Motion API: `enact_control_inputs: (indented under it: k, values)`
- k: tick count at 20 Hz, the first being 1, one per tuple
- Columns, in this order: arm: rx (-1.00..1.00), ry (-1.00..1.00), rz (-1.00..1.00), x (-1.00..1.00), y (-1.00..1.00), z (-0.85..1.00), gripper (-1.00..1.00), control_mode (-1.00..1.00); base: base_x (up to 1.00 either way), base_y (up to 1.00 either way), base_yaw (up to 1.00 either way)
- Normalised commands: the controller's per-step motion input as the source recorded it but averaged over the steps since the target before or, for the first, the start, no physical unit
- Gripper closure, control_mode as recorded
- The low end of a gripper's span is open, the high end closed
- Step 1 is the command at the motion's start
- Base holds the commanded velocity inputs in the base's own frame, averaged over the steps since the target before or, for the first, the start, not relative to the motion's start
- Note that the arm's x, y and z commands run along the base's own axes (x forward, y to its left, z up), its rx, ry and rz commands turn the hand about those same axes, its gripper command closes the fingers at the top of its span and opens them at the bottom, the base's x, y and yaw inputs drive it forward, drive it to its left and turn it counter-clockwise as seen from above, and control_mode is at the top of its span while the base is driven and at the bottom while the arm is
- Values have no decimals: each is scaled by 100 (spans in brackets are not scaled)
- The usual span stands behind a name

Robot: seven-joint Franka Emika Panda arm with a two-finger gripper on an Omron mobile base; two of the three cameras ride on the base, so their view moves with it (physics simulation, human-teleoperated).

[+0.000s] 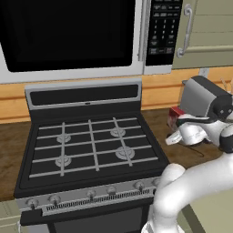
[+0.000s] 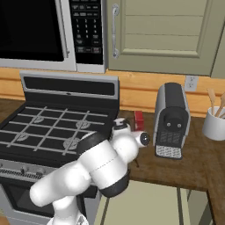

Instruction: Pick the ladle from the drawer and place it on the counter.

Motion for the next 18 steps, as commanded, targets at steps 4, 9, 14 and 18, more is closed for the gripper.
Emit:
enact_control_inputs:
  k: [4, 9, 14, 18]
  values:
    - [0, -3, 0, -2, 0, 1, -100, -100, 0, 0, 0]
    - [0, -13, -4, -40, 0, 39, -100, -100, 0, 0, 0]
    - [-1, -4, -14, -46, 0, 78, -100, -100, 0, 0, 0]
    - [-11, 0, -26, -39, 48, 82, -100, -100, 0, 0, 0]
